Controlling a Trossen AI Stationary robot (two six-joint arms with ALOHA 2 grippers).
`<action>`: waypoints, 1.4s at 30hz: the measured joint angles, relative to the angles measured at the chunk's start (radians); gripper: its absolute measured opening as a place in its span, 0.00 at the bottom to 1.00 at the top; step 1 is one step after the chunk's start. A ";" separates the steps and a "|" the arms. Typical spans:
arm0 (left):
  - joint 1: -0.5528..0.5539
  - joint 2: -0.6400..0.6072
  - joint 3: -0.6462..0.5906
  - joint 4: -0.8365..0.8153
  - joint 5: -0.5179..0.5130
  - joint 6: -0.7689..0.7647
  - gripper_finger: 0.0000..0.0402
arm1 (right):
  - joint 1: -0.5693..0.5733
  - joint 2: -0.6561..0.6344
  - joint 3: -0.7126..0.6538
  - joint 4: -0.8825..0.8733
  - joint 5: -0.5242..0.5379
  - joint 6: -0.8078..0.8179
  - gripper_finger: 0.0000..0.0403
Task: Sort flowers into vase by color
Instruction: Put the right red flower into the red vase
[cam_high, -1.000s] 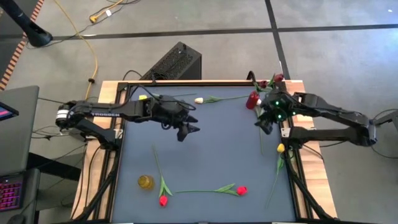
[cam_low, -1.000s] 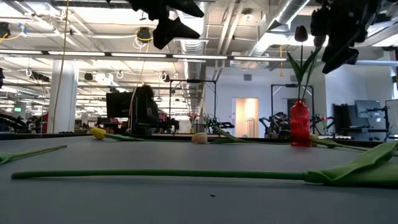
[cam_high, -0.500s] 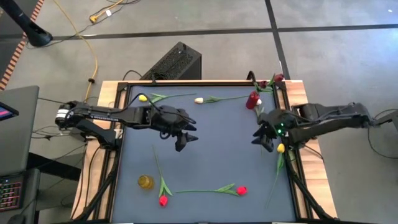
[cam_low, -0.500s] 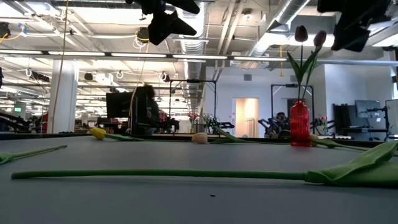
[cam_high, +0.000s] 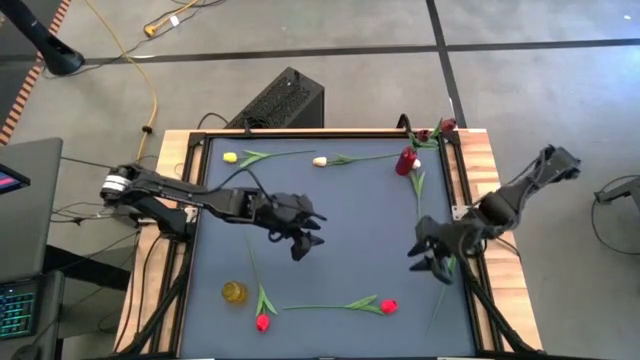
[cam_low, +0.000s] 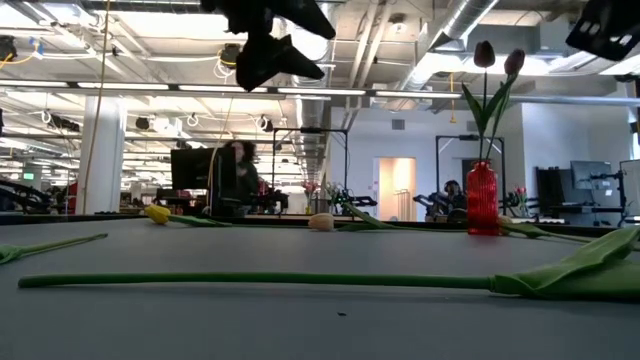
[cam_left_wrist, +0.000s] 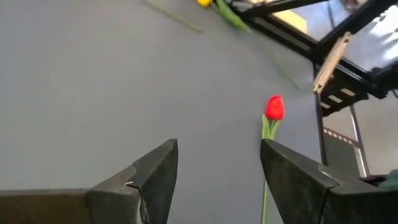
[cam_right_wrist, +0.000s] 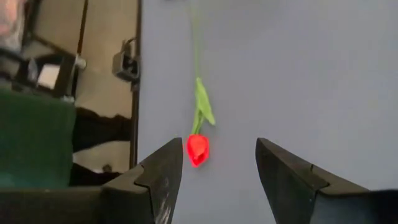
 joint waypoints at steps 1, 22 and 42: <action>-0.008 0.007 0.000 0.000 -0.016 -0.024 0.54 | 0.019 0.015 0.000 0.017 0.013 -0.013 0.57; -0.310 0.074 0.021 -0.041 -0.128 -0.082 0.54 | 0.080 0.288 0.005 0.411 0.021 -0.124 0.57; -0.348 0.511 0.131 0.302 -0.130 0.299 0.54 | 0.338 0.292 0.022 -0.050 0.096 0.745 0.57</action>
